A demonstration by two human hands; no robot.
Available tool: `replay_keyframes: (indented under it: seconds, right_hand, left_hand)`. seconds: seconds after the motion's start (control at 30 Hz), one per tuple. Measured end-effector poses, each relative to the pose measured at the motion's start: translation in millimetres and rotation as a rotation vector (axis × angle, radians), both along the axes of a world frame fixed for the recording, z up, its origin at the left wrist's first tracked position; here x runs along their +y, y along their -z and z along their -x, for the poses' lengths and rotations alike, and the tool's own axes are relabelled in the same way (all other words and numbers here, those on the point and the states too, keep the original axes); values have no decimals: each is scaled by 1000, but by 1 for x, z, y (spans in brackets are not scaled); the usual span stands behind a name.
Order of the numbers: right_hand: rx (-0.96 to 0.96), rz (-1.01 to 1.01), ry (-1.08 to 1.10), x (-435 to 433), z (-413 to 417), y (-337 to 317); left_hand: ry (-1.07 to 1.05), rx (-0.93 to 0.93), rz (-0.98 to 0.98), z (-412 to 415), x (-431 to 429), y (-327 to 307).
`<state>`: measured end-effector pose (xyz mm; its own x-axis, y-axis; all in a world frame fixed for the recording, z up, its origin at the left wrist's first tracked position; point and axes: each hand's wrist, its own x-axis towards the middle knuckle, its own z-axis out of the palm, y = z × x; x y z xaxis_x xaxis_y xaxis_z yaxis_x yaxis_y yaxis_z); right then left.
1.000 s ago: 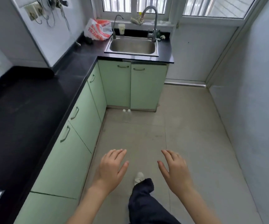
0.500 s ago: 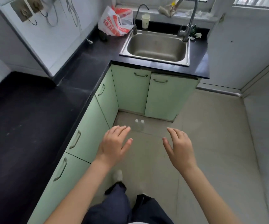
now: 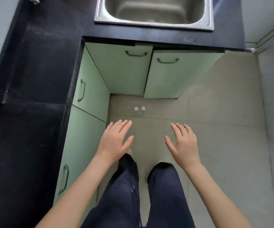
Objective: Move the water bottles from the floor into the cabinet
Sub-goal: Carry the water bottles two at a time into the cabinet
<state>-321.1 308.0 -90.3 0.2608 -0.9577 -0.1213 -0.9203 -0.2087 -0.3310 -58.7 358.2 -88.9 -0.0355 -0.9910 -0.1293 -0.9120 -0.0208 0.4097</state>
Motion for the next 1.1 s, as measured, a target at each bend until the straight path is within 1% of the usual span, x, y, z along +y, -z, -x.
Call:
replay_keyframes:
  seconds: [0.13,0.2,0.27,0.4,0.5,0.63,0.7,0.8,0.87,0.93,1.0,1.1]
  right_hand:
    - [-34,-13,-41,-59,-22,43]
    - [-54,-29,-76,-84,-29,82]
    - [-59,-42,-123,-107,-34,135]
    - [-36,-61,-180,-139,-35,275]
    - [-2,-45,-209,-154,-30,389]
    - [-9,-36,-215,-173,-23,542]
    - [1,-39,-219,-181,-23,608]
    - [14,-35,-239,-193,-27,685]
    - [-16,-11,-237,-201,-30,718]
    - [-125,-23,-183,-208,-34,733]
    - [-288,-119,-126,-213,-41,738]
    - [-503,-234,-82,-220,-56,733]
  left_hand:
    - [-96,28,3,-15,-54,42]
    - [-146,28,-10,-20,-73,80]
    - [-184,22,-37,-23,-90,132]
    - [-176,-1,-61,-27,-113,277]
    - [-131,-40,-41,-31,-118,401]
    - [-103,-63,-86,-36,-125,564]
    - [-64,-83,-77,-36,-133,632]
    - [-43,-101,-64,-35,-143,710]
    - [-71,-100,-65,-35,-149,742]
    - [-109,-34,-68,-33,-157,755]
    - [-165,89,-83,-31,-168,755]
    - [-275,333,-57,-25,-189,737]
